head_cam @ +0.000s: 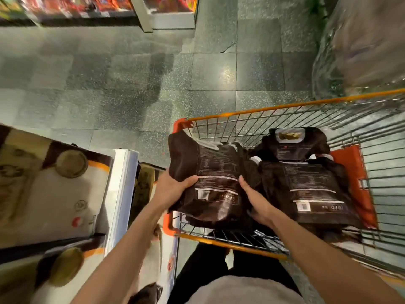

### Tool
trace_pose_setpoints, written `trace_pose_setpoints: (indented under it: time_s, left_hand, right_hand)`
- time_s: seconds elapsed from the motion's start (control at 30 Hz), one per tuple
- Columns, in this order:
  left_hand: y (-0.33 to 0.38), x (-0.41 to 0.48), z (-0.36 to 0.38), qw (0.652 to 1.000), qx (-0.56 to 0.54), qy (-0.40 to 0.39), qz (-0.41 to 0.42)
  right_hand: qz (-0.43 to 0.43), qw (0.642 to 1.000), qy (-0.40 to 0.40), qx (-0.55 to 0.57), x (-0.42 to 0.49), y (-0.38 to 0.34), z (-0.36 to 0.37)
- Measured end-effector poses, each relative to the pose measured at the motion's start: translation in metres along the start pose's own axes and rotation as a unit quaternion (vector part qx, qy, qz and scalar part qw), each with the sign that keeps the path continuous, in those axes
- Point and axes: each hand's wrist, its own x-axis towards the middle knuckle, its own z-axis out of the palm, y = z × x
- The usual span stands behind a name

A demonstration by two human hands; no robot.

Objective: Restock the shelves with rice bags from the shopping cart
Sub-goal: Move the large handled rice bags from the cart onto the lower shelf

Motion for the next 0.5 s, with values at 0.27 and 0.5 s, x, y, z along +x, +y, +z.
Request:
trace_pose_setpoints:
  time_s: [0.27,0.5]
  left_hand:
    - [-0.007,-0.032,-0.012,0.995,0.067,0.030,0.062]
    - [0.031,-0.054,0.025,0.971,0.196,0.038,0.130]
  right_hand:
    - [-0.076,0.986,0.097,-0.114,-0.017,0.011,0.018]
    - [-0.164,0.985,0.022,-0.055,-0.051,-0.015,-0.018]
